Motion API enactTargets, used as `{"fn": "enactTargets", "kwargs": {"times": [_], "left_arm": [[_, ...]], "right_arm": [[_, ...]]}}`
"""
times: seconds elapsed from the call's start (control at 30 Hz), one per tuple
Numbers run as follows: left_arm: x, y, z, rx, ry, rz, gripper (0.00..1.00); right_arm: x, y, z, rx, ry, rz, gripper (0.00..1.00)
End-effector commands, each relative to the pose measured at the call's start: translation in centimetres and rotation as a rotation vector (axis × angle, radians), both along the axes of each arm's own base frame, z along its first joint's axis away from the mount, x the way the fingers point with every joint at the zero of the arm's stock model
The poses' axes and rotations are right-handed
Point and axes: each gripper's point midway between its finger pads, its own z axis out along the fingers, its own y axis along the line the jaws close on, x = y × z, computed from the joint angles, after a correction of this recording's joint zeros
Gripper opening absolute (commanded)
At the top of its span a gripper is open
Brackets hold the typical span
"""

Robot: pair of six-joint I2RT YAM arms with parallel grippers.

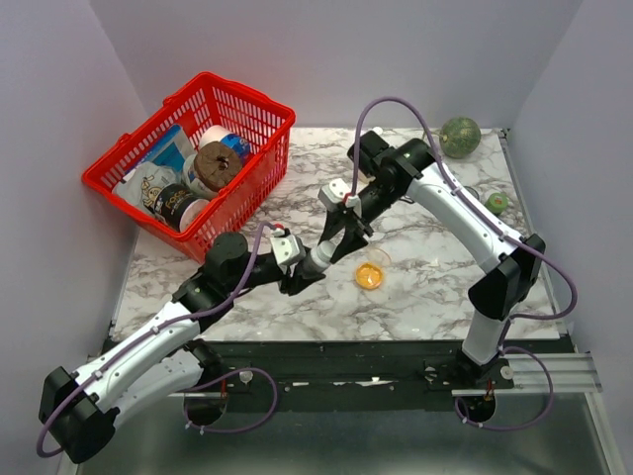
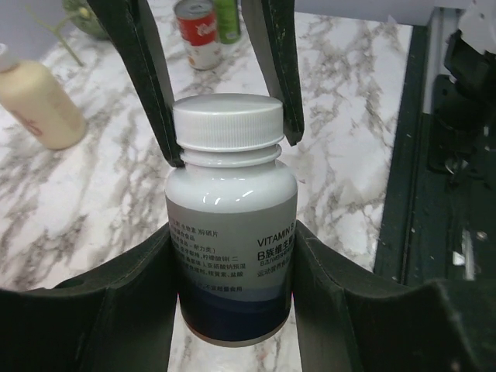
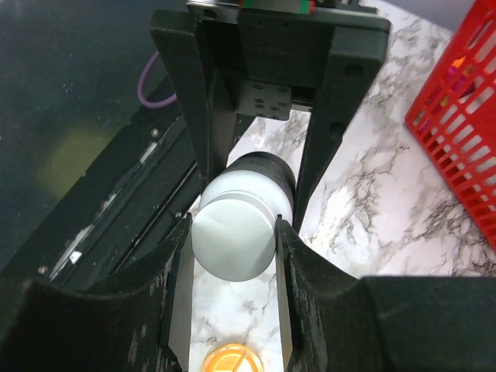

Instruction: Sort the pills into containers

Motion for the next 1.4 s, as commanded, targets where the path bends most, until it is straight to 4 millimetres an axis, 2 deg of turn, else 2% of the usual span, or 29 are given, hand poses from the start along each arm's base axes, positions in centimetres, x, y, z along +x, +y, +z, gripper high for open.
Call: {"fn": "enactTargets", "kwargs": {"times": [0.0,0.23,0.37,0.53,0.7,0.83,0.93,0.97,1.0,1.03,1.07,1.1,1.13,1.17,1.23,1.27,1.37], "left_arm": [[-4.0,-2.0,0.5,-0.027,0.081,-0.258,0.00],[-4.7,-2.0,2.0,-0.060,0.083,-0.312,0.00],[-4.6,-1.7,2.4,-0.067,0.081,-0.306,0.00],[-3.6,-0.9,1.4,-0.020,0.070,-0.234,0.00],[-2.4,0.1,0.3,0.022,0.057,-0.144,0.00],[-2.1,0.4,-0.1,0.032,0.063,-0.126,0.00],[-1.6,0.7,-0.7,0.059,0.070,-0.092,0.00],[-1.4,0.8,-0.6,0.068,0.070,-0.080,0.00],[-1.1,1.0,-0.9,0.088,0.066,-0.066,0.00],[-0.8,1.5,-1.8,0.122,0.087,-0.038,0.00],[-0.6,1.6,-2.0,0.136,0.092,-0.023,0.00],[-0.5,1.8,-2.4,0.153,0.102,-0.015,0.00],[-0.4,1.9,-3.0,0.175,0.115,-0.008,0.00],[-0.2,2.0,-3.1,0.184,0.119,0.003,0.00],[-0.1,2.0,-3.9,0.210,0.150,0.003,0.00],[-0.1,1.9,-3.9,0.213,0.156,-0.002,0.00],[0.0,1.4,-4.4,0.229,0.189,-0.023,0.00]], "right_arm": [[-6.1,1.1,0.5,0.061,-0.077,0.205,0.36],[-6.2,0.8,2.0,0.120,-0.194,0.232,0.36],[-5.7,0.2,1.3,0.060,-0.228,0.208,0.35],[-5.6,-0.6,3.6,0.082,-0.152,0.141,0.34],[-5.5,-2.4,5.4,0.125,-0.065,0.066,0.34],[-5.1,-3.3,5.7,0.150,0.001,0.016,0.33],[-3.4,-3.8,4.7,0.078,0.035,-0.099,0.30],[-0.1,-3.7,2.9,0.036,-0.034,-0.215,0.29],[1.1,-4.3,1.5,-0.055,0.053,-0.354,0.30],[2.9,-5.0,0.6,-0.091,0.040,-0.474,0.30],[7.1,-6.6,0.9,-0.086,-0.073,-0.684,0.31],[8.1,-8.2,-2.1,-0.162,-0.003,-0.830,0.32],[9.8,-9.8,-2.9,-0.190,-0.023,-0.945,0.33],[11.8,-12.7,-3.8,-0.230,-0.062,-1.083,0.33],[13.1,-16.0,-6.5,-0.313,-0.007,-1.231,0.33],[14.0,-18.7,-7.6,-0.342,0.030,-1.307,0.33],[14.1,-22.8,-12.4,-0.462,0.111,-1.391,0.33]]}}
